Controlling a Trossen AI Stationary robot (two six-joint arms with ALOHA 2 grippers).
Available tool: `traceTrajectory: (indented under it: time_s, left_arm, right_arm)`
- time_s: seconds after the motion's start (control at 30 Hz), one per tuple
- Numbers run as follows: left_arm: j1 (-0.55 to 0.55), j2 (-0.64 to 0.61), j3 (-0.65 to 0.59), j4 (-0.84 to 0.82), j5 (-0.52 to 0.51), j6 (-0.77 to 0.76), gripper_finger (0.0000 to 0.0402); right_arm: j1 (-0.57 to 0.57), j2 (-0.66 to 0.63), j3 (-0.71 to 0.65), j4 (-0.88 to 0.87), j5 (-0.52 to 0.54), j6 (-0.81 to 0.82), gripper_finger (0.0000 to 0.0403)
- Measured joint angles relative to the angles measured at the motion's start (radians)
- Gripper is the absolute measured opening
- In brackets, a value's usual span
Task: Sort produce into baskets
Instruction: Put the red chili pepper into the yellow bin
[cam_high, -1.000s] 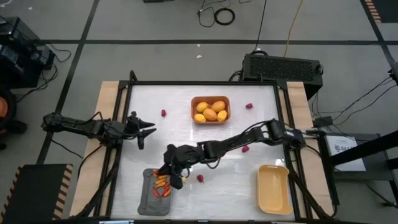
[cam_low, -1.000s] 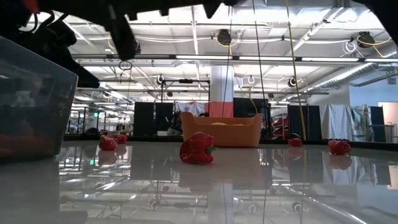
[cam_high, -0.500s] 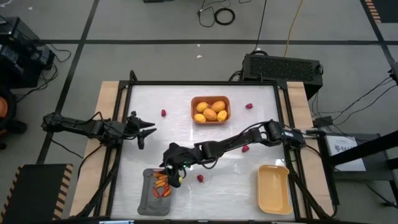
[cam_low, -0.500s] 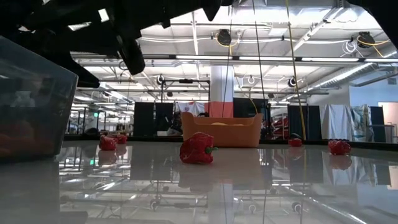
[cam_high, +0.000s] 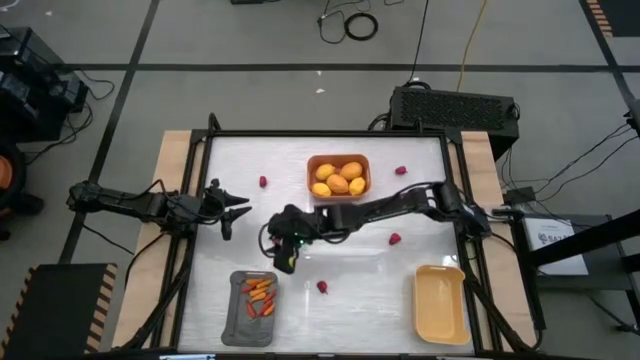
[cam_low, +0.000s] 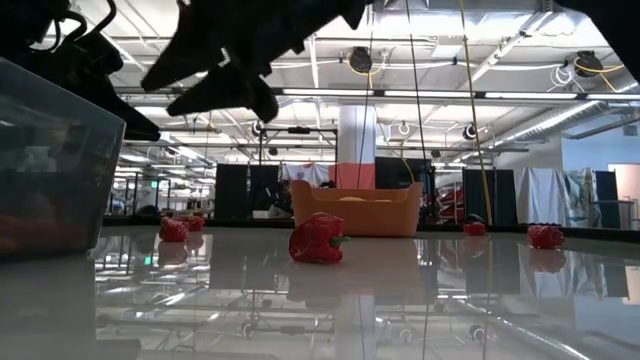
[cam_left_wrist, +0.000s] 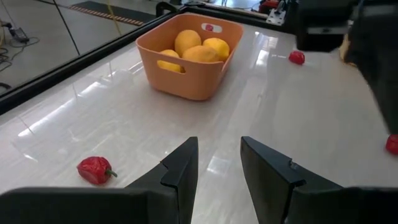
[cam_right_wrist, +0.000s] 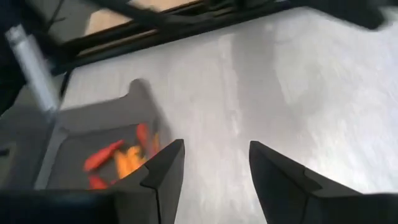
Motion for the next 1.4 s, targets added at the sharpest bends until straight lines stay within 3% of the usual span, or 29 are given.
traceTrajectory:
  time_s: [0.2,0.37,0.7,1.2,1.4]
  left_arm:
    - [0.0,0.0,0.0,-0.001,0.0,0.0,0.0127]
    - [0.0,0.0,0.0,-0.001,0.0,0.0,0.0127]
    - [0.0,0.0,0.0,-0.001,-0.001,0.0,0.0127]
    - [0.0,0.006,0.0,-0.001,-0.001,0.0,0.0127]
    - [0.0,0.009,0.0,-0.002,0.0,0.0,0.0127]
  right_arm:
    - [-0.033,0.027,-0.015,-0.031,0.201,0.137,0.0171]
    - [-0.024,0.024,-0.07,0.031,0.291,0.166,0.0171]
    - [-0.024,0.061,-0.21,0.217,0.293,0.221,0.0171]
    - [-0.009,0.189,-0.208,0.37,0.249,0.222,0.0171]
    - [-0.007,0.201,-0.204,0.347,0.253,0.209,0.0157]
